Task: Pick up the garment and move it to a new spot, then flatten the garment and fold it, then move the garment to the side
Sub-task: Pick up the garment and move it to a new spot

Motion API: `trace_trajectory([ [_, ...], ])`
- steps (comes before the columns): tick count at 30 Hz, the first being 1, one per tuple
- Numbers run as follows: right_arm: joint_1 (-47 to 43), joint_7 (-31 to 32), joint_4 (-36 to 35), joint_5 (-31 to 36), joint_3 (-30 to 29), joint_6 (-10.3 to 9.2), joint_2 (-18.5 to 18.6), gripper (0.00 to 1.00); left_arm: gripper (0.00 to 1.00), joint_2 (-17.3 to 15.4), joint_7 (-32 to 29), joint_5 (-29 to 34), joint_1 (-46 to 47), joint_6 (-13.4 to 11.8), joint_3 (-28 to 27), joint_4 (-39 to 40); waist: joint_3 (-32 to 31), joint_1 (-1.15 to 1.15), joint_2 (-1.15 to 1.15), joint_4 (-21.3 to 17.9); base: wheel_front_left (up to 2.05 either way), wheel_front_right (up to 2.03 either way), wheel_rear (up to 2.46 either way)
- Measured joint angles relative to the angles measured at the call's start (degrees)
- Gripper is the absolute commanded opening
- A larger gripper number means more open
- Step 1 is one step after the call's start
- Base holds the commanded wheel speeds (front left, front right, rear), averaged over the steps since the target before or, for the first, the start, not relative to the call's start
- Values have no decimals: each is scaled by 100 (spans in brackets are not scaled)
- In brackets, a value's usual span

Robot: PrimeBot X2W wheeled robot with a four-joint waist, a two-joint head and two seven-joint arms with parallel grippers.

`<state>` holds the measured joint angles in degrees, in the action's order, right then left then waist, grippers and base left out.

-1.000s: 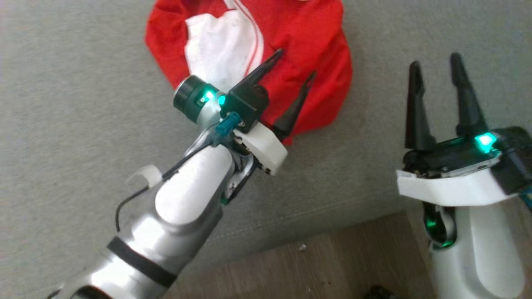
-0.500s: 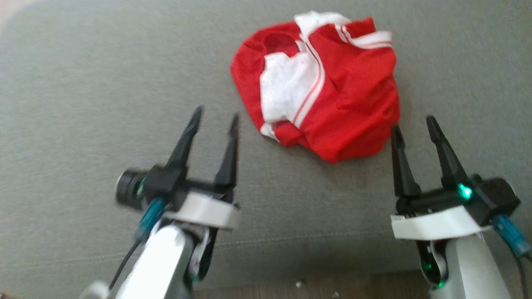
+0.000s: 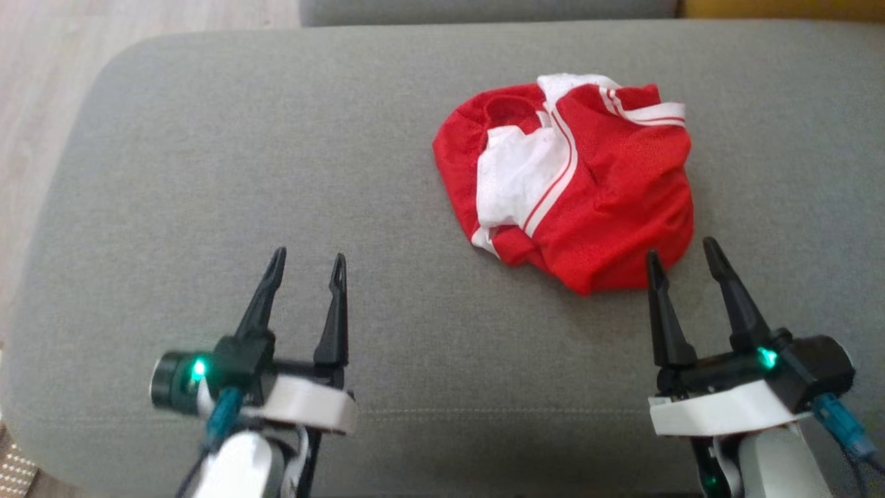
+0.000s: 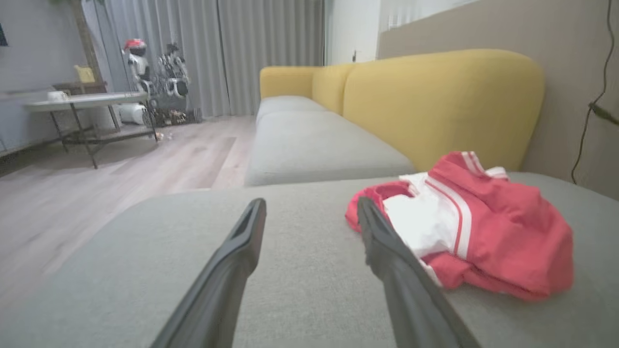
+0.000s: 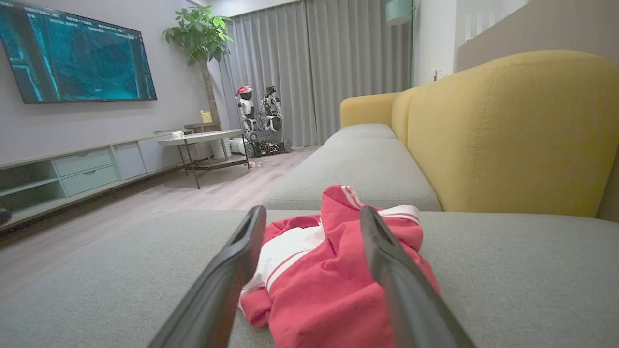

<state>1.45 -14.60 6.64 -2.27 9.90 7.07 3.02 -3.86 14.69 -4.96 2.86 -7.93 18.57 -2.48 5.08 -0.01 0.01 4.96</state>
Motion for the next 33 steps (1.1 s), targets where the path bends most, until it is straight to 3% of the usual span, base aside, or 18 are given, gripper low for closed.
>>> trace_trajectory([
  [7, 478, 0, -268, -1, 135, 0, 0, 100, 100, -293, -73, -254, 1895, 939, -160, -1379, 497, 0, 0, -302, 0, 0, 0],
  [11, 712, 0, -403, -47, 143, 0, 0, 100, 100, -300, -960, -1080, 3188, 1437, -268, -1963, 899, 0, 0, -501, 0, 0, 0],
  [17, 1077, 0, -633, -66, 129, 0, 1, 100, 100, -728, -2356, -1991, 4799, 1506, 226, -2632, 1558, 0, 0, -779, 0, 0, 0],
  [24, 1418, 0, -667, -308, 320, 0, 1, 100, 100, -1154, -3331, -2781, 5969, 1506, 1143, -3232, 2224, 0, 0, -1112, 0, 0, 0],
  [33, 1762, 0, -762, -524, 291, 0, 3, 100, 100, -1261, -3476, -3126, 6669, 1506, 1722, -3762, 2765, 0, -1, -1453, 0, 0, 0],
])
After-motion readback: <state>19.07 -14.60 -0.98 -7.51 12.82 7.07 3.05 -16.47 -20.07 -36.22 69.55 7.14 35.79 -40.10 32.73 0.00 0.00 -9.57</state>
